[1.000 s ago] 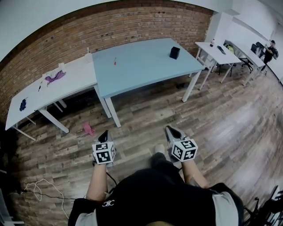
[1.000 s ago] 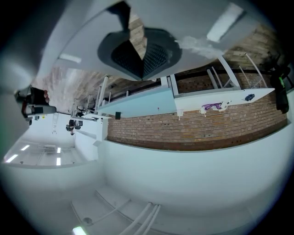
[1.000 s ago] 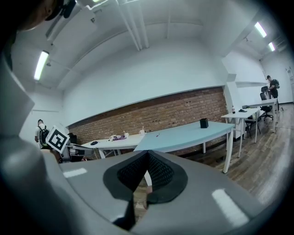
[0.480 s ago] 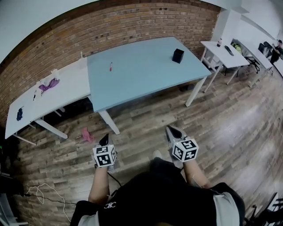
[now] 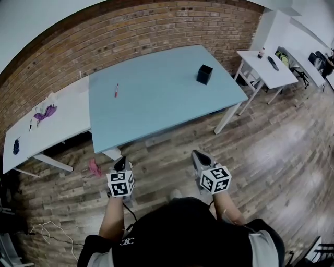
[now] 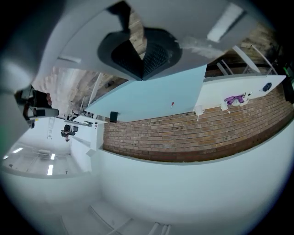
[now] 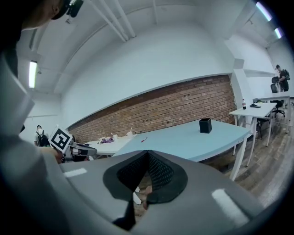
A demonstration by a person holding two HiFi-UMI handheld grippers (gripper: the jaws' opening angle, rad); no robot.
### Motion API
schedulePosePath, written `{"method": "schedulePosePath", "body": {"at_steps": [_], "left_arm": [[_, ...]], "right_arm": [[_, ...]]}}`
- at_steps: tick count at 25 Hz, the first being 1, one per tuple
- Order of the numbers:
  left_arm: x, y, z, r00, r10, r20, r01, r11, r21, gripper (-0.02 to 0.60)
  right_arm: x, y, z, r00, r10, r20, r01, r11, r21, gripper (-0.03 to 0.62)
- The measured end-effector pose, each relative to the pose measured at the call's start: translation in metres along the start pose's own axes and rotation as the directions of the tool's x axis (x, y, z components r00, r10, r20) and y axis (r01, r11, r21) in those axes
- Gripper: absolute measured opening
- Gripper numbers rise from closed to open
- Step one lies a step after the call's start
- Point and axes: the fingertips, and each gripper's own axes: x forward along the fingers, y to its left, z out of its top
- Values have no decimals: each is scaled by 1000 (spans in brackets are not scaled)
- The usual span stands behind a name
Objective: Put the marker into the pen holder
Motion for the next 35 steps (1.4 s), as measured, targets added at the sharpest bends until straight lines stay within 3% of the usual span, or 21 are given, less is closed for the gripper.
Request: {"method": "schedulePosePath", "body": {"at_steps": [6, 14, 25, 35], "left_arm": [[24, -4, 24, 999, 36, 3, -36, 998, -60, 8], [58, 13, 29, 997, 70, -17, -71, 992, -105, 8], [153, 59, 73, 998, 67, -4, -67, 990, -126, 8], [236, 126, 122, 999, 30, -30, -33, 993, -115, 8]], "right_arm": [[29, -40, 16, 999, 48, -20, -48, 999, 0, 5], [76, -52, 21, 994, 97, -59, -96, 995, 4, 5], [167, -87, 52, 995, 56, -87, -59, 998, -29, 5], [274, -81, 105, 996, 43, -76, -48, 997, -60, 5]]}}
